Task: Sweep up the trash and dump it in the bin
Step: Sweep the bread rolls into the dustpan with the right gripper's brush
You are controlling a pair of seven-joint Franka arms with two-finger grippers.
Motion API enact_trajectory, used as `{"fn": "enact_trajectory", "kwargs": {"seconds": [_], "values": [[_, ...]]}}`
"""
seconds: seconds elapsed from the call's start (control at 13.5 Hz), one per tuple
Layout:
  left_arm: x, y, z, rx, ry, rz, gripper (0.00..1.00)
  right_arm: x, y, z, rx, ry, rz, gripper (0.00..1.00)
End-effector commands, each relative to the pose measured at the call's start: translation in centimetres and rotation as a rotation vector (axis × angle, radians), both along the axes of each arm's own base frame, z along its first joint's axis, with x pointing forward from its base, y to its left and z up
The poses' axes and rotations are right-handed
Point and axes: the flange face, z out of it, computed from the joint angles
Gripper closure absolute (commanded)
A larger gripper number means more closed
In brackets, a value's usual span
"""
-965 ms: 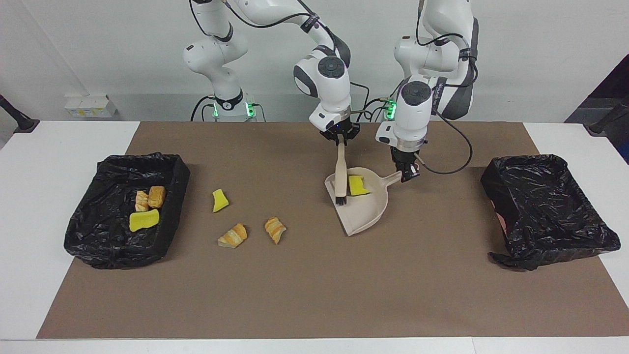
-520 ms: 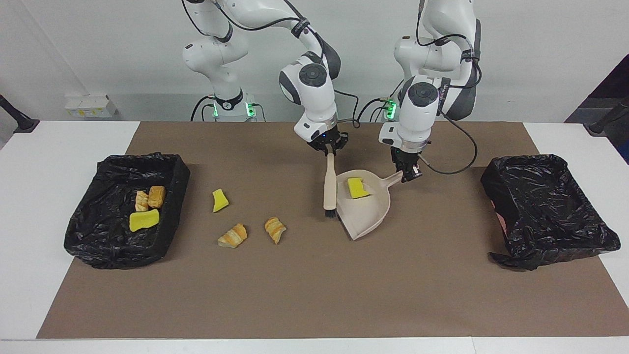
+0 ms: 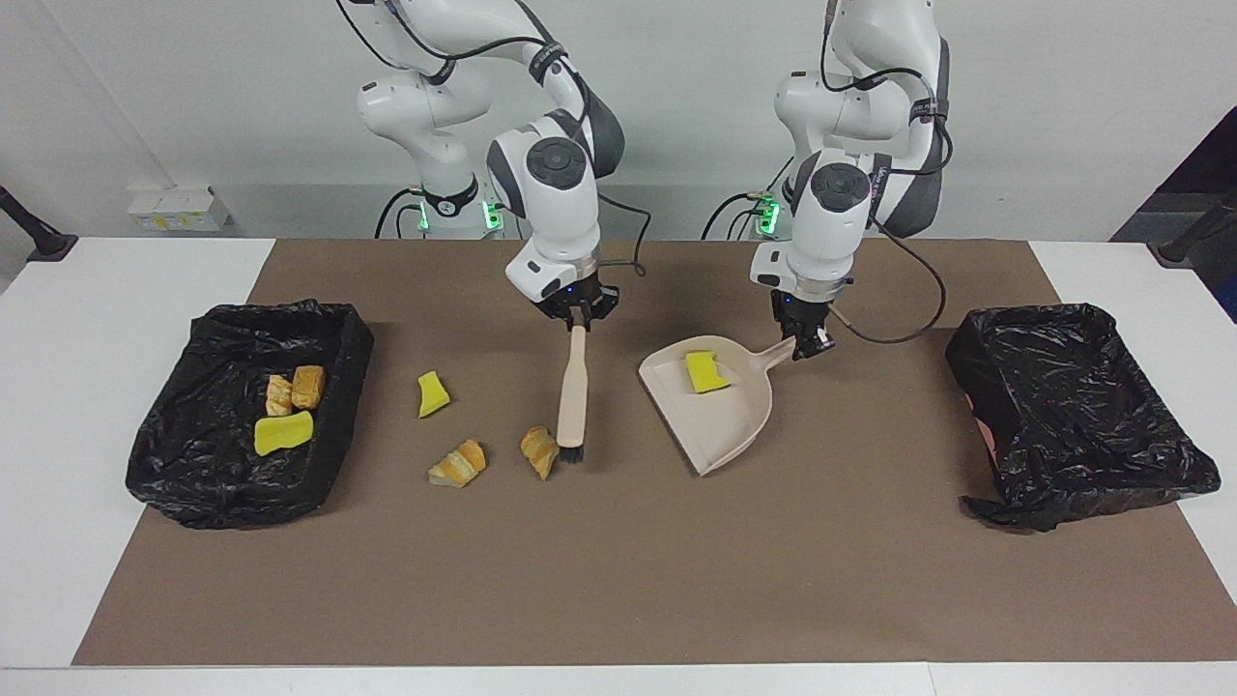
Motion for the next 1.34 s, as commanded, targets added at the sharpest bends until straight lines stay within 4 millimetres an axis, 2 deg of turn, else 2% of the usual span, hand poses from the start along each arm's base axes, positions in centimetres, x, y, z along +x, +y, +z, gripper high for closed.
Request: {"fn": "enact_trajectory", "kwargs": {"seconds": [0.0, 0.22, 0.3, 0.45, 0.74, 0.97, 1.04, 1.26], "values": [[-0.4, 0.3, 0.1, -0.016, -0.011, 0.013, 1.00, 1.9, -4.8, 0.6, -0.067, 0.007, 0.027, 1.00], [-0.5, 0.2, 0.2, -0.017, -0.013, 0.015, 1.00, 4.6, -9.2, 0.8, -0.126, 0.023, 0.041, 1.00], [-0.5, 0.2, 0.1, -0.016, -0.012, 0.015, 1.00, 5.6, -11.6, 1.0, -0.123, 0.024, 0.043, 1.00], [-0.5, 0.0, 0.1, -0.019, -0.016, 0.019, 1.00, 6.6, -15.4, -0.1, -0.112, 0.055, 0.110, 1.00], [-0.5, -0.2, 0.1, -0.023, -0.021, 0.015, 1.00, 7.4, -19.1, -3.8, -0.135, 0.103, 0.094, 1.00], [-0.6, -0.3, 0.1, -0.024, -0.022, 0.014, 1.00, 7.1, -18.2, -4.3, -0.137, 0.110, 0.110, 1.00], [-0.5, -0.2, 0.1, -0.023, -0.022, 0.015, 1.00, 6.8, -16.9, -4.7, -0.129, 0.127, 0.126, 1.00], [-0.4, 0.2, 0.1, -0.022, -0.021, 0.020, 1.00, 5.2, -10.7, -4.9, -0.063, 0.166, 0.168, 1.00]]}}
